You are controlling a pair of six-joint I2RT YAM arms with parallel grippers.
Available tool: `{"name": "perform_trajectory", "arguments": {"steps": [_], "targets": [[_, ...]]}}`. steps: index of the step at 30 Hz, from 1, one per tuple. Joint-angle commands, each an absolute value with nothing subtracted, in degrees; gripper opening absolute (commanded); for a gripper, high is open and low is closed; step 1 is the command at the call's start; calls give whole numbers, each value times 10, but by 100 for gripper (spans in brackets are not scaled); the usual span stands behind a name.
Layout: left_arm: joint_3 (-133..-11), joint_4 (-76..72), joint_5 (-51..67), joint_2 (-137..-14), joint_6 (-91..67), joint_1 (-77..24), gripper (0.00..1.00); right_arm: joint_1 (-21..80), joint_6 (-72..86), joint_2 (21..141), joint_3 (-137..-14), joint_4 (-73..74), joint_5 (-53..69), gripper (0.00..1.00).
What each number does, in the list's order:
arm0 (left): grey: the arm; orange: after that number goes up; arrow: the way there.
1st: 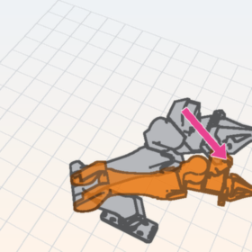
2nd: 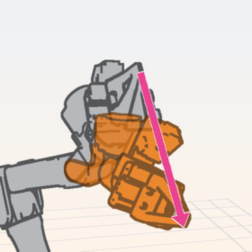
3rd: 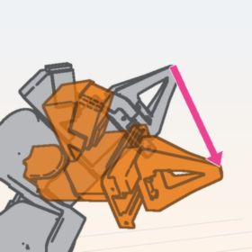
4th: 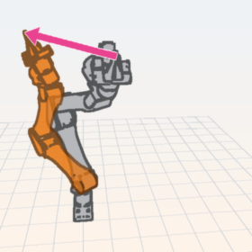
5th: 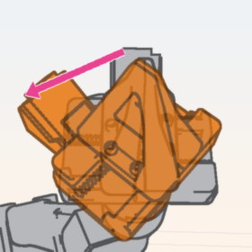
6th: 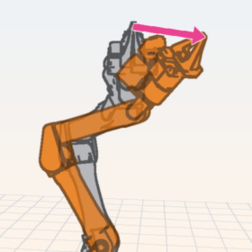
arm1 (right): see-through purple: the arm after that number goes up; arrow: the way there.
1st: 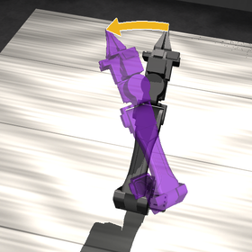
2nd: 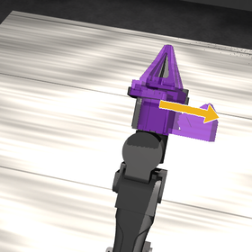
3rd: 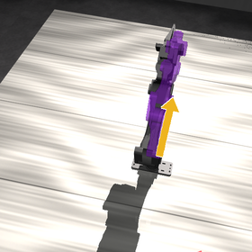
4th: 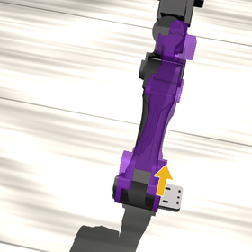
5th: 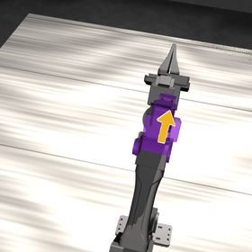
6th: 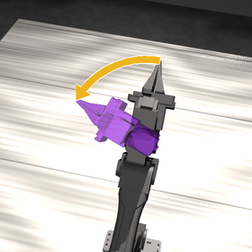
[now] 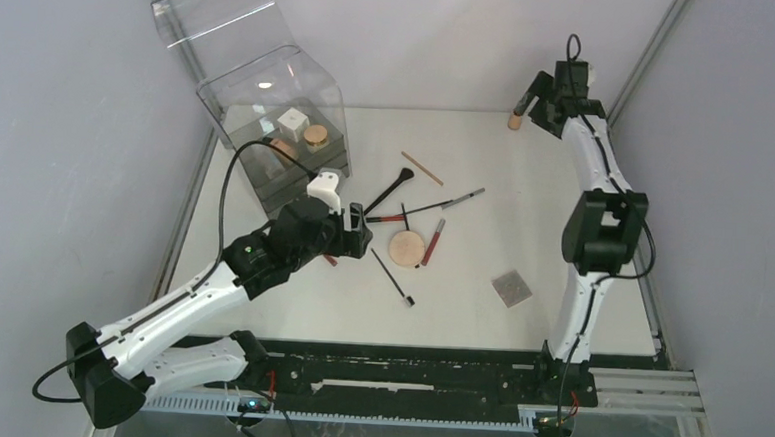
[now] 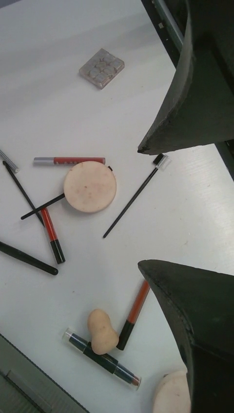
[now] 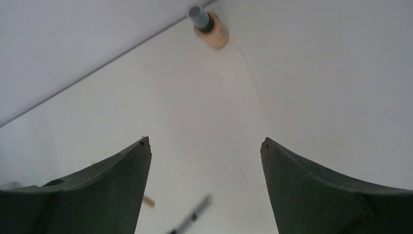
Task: Organize the makeup
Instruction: Move the makeup to the center of the board.
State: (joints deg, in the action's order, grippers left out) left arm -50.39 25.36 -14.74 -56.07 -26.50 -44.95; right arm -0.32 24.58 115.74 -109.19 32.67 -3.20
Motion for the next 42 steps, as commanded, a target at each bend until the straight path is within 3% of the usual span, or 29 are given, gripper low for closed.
{"name": "perform_trajectory", "arguments": {"steps": [1, 5, 11, 16, 23, 33, 39, 42], "targets": [[-511, 233, -142, -556, -270, -452, 83, 11, 203, 1282, -1296, 382, -71, 89], [-524, 251, -172, -560, -254, -452, 83, 13, 189, 1390, -1426, 375, -76, 89], [-560, 289, -218, -571, -233, -452, 87, 17, 182, 1423, -1381, 208, -82, 89], [-578, 299, -245, -595, -214, -451, 88, 21, 183, 1498, -1470, 187, -104, 88], [-613, 314, -290, -627, -179, -450, 89, 42, 53, 1531, -1461, 79, -167, 87], [-622, 307, -299, -659, -168, -443, 89, 25, -6, 1564, -1485, 39, -142, 83], [-632, 302, -291, -680, -168, -438, 89, 14, -5, 1565, -1488, 41, -113, 77], [-637, 301, -288, -689, -168, -436, 89, 15, -9, 1573, -1500, 48, -107, 65]]}}
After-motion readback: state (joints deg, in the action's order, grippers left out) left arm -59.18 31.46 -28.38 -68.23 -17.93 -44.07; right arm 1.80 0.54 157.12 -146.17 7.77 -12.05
